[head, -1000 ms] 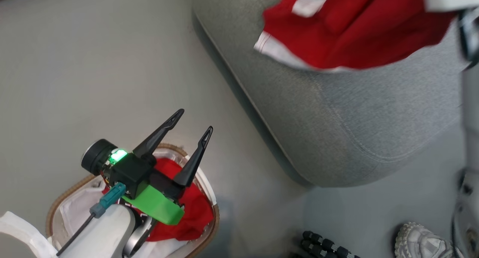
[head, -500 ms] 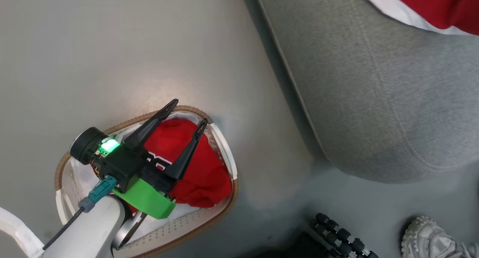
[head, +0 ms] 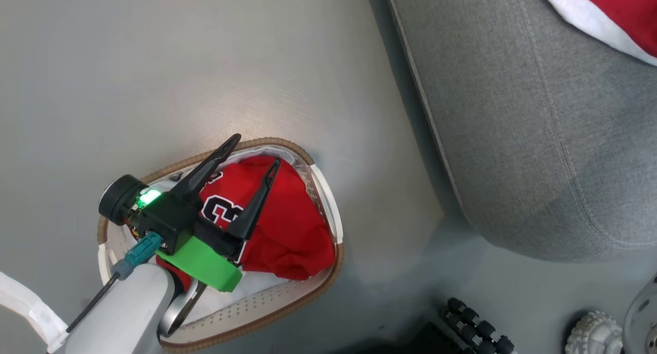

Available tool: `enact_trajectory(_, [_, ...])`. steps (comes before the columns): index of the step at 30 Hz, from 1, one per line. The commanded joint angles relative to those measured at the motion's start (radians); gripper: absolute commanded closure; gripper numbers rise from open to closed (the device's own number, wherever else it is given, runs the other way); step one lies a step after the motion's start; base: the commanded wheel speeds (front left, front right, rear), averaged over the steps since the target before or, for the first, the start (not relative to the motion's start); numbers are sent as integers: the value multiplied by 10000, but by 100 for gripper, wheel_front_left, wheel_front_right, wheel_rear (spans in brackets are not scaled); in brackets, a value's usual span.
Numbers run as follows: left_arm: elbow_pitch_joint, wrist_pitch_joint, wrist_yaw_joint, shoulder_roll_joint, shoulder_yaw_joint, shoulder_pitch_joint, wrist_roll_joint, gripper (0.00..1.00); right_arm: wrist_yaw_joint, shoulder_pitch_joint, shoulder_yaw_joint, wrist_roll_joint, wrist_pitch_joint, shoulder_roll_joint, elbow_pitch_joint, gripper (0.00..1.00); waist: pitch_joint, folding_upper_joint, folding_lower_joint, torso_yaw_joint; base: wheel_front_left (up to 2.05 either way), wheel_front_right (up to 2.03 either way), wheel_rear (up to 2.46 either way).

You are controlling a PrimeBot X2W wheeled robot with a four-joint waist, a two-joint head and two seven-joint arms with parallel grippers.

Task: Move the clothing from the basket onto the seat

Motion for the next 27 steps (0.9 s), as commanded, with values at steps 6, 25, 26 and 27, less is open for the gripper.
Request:
enact_trajectory(6, [448,-8,-25,-410,226,324,-141,0,-15,1241,-42,-138,-484,493,96,0,-1130,-1,-1,108,0,0,0])
enact_trajectory(25, [2036,-7,-25,-2049,3359,1942,814,0,-14,4851,3755,2829,-550,1139,-1712,0,-4070,-1,-1,1062,0,0,0])
enact_trajectory(26, [2132,-7,-25,-2153,3643,2061,917,0,-14,4991,4067,3047,-550,1152,-1715,0,-4200,-1,-1,1189,0,0,0])
enact_trajectory(27, [2209,-7,-25,-2233,3843,2141,1002,0,-14,5051,4216,3219,-550,1157,-1758,0,-4304,-1,-1,1305,0,0,0])
